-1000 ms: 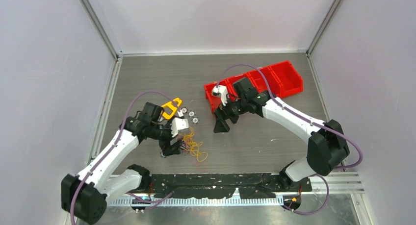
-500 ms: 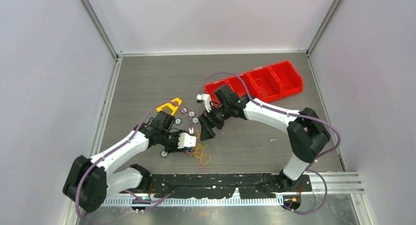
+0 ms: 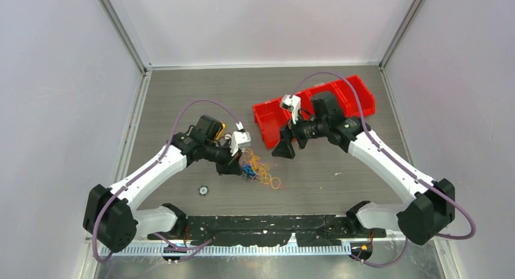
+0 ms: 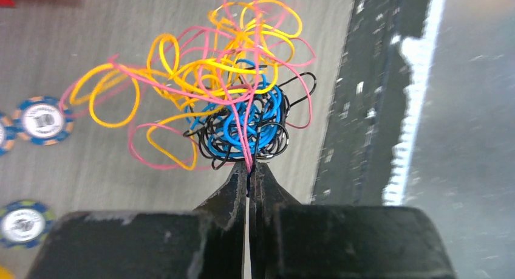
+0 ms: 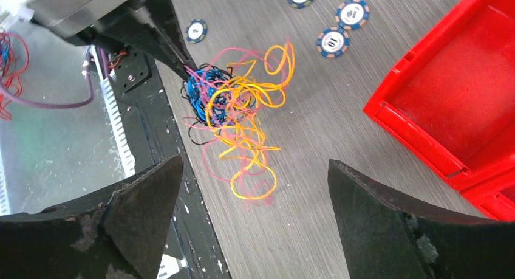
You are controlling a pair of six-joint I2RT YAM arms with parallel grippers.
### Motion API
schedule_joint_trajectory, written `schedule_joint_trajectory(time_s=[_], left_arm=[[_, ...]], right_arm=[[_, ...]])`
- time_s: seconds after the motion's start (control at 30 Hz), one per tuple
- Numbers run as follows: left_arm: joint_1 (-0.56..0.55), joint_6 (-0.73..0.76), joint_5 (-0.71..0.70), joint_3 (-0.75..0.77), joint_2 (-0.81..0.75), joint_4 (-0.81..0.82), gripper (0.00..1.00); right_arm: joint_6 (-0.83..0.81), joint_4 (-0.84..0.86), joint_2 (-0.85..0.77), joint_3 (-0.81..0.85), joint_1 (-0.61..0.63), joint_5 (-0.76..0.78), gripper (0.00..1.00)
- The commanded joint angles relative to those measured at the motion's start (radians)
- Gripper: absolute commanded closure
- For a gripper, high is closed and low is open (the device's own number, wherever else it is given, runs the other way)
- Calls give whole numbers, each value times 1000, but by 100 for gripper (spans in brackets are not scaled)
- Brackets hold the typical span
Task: Untangle the cables
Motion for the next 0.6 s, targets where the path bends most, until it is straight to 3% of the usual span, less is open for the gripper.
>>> schedule_joint_trajectory(time_s=[0.0,0.23,0.37,0.4,0.47,0.5,0.53,0.57], left_arm=[[4,-286,166,62,20,30,100],[24,-625,289,29,20,228,100],[53,-780,351,-34,1,380,100],[56,-803,358,-46,-2,404,100],[62,-833,390,-56,-5,431,100],[62,-832,403,-57,-11,424,100],[65,-822,410,-56,-22,407,100],[68,-815,413,-57,-36,390,100]], right_arm=[[0,3,-39,-36,47,-35,2],[-17,99,27,-27,228,-24,3],[-16,188,75,-60,263,-8,1],[-12,208,97,-60,267,1,6],[-4,232,123,-56,272,53,28],[-5,234,131,-55,272,121,49],[-8,233,131,-58,269,135,58],[-17,228,125,-61,267,166,76]])
